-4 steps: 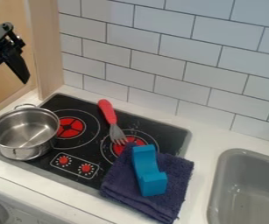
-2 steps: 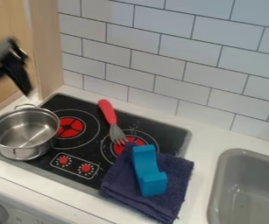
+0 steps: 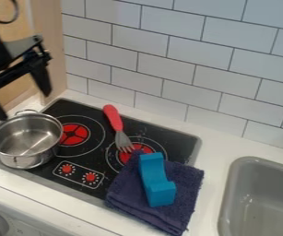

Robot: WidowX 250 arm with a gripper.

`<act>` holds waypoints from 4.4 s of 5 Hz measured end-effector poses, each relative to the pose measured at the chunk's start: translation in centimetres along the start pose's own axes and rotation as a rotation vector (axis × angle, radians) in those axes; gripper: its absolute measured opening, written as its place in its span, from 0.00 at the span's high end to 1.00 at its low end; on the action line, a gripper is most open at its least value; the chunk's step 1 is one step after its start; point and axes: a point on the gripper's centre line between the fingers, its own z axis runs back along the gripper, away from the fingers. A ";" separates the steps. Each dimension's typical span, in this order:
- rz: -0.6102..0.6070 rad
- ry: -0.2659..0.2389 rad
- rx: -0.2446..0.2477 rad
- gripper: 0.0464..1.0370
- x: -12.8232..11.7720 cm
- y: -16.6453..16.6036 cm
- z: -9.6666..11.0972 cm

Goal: Move the silver pot to the upper right of the stove

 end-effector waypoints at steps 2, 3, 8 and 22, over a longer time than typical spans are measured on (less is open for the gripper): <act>-0.142 0.056 0.089 0.04 2.1 -2.9 -1.8; -0.198 0.079 0.137 0.04 2.2 -3.7 -3.4; -0.210 0.173 0.235 0.04 1.8 -2.0 -8.4; -0.507 0.029 0.212 1.00 -3.7 -13.5 -6.6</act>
